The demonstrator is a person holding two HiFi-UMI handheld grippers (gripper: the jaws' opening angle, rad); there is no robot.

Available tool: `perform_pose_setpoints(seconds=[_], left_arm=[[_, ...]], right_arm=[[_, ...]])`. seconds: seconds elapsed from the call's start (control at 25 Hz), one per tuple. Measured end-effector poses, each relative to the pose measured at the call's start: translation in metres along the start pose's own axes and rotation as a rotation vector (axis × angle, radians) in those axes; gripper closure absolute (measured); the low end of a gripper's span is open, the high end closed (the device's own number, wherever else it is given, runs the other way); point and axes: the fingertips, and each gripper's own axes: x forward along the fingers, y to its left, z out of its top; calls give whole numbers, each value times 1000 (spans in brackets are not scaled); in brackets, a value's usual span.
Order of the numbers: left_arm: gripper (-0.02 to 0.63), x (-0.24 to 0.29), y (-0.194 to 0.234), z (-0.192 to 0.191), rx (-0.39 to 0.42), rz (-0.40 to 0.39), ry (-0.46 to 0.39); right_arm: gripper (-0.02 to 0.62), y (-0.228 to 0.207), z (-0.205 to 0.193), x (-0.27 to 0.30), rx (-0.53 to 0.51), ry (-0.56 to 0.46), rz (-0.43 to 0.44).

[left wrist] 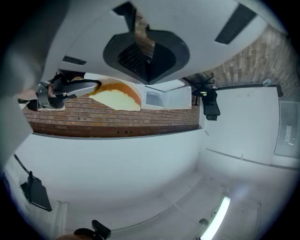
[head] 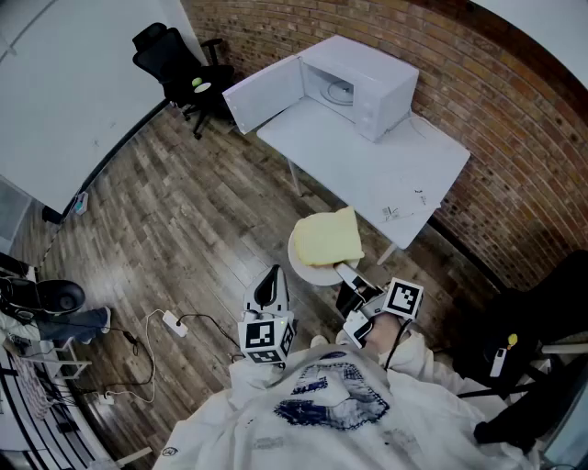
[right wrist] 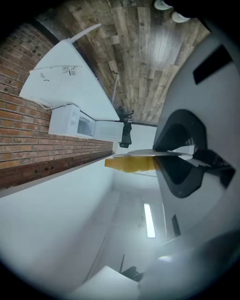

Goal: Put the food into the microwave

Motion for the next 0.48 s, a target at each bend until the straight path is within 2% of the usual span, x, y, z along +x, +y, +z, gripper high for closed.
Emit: perform_pose_setpoints(seconds=[0.48], left_arm=[[598, 19, -4, -1, -9, 30, 5]], right_arm=[[566, -6, 16, 7, 3, 7, 4]])
